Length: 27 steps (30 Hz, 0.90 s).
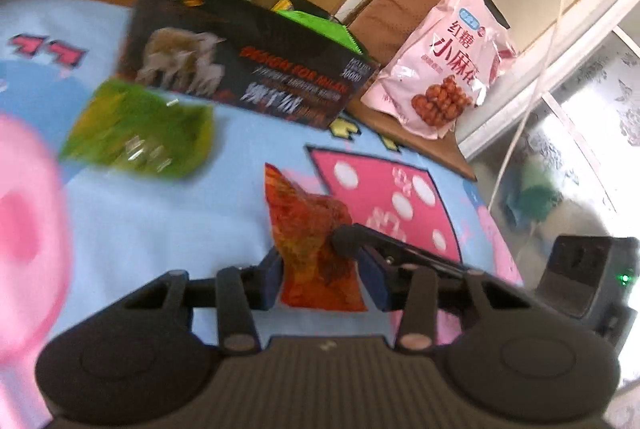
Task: Organize snacks
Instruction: 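Grasp the red spicy packet with the left gripper and lift it, then carry the red packet over the tin box and open the left gripper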
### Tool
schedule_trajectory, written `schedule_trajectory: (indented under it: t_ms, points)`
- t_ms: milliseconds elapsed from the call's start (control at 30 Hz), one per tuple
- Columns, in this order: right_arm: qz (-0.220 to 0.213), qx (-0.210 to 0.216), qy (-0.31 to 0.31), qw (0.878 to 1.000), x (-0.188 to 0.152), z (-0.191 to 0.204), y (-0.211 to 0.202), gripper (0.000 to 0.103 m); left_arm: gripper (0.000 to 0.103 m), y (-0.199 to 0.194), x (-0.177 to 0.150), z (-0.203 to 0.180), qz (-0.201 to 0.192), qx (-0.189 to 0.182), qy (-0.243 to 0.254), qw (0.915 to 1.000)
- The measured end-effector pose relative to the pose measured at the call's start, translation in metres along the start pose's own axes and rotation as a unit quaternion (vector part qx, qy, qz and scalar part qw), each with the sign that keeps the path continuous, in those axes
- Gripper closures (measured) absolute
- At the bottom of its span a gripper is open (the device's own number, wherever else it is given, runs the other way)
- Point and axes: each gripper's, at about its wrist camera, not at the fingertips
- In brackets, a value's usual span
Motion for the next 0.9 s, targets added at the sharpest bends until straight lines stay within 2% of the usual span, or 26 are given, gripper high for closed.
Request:
schedule_trajectory:
  t_ms: [100,167,233,333,367,433,500,700,767,833,900]
  points:
    - [0.008,0.010,-0.061,0.998,-0.024,0.034,-0.008,0.080,0.063,-0.035,-0.021,0.016,-0.011,0.000,-0.011,0.9999]
    - [0.021,0.033,-0.049,0.998,-0.036,0.043,-0.011,0.080,0.063,-0.055,-0.028,0.028,-0.025,0.014,-0.024,0.9993]
    - [0.039,0.066,-0.045,0.996,-0.053,0.056,-0.017,0.080,0.063,-0.074,-0.030,0.045,-0.048,0.037,-0.037,0.9975]
    - [0.070,0.130,-0.079,0.986,-0.082,0.085,-0.027,0.079,0.063,-0.092,-0.029,0.068,-0.068,0.040,-0.081,0.9936]
    - [0.080,0.146,-0.092,0.982,-0.087,0.094,-0.028,0.079,0.060,-0.096,-0.029,0.072,-0.073,0.041,-0.089,0.9925]
    - [0.083,0.156,-0.127,0.976,-0.099,0.108,-0.033,0.078,0.057,-0.105,-0.031,0.078,-0.083,0.039,-0.099,0.9909]
    - [0.081,0.148,-0.144,0.975,-0.102,0.113,-0.036,0.078,0.056,-0.117,-0.037,0.083,-0.093,0.033,-0.106,0.9895]
    - [0.065,0.134,-0.092,0.985,-0.086,0.095,-0.044,0.077,0.051,-0.139,-0.059,0.087,-0.082,0.002,-0.138,0.9870]
    - [0.071,0.132,-0.071,0.986,-0.084,0.086,-0.042,0.075,0.046,-0.142,-0.067,0.086,-0.077,-0.011,-0.150,0.9856]
    - [0.083,0.126,-0.041,0.988,-0.082,0.079,-0.036,0.068,0.045,-0.136,-0.073,0.086,-0.067,-0.022,-0.166,0.9836]
    - [0.094,0.135,-0.004,0.986,-0.080,0.073,-0.030,0.069,0.045,-0.132,-0.077,0.083,-0.075,-0.027,-0.159,0.9841]
Point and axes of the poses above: each gripper's, at about its wrist camera, not at the fingertips, and y roughly the way its jaws point, z to its left, x to its top, and after that the axes turned 3 degrees about -z, right-handed
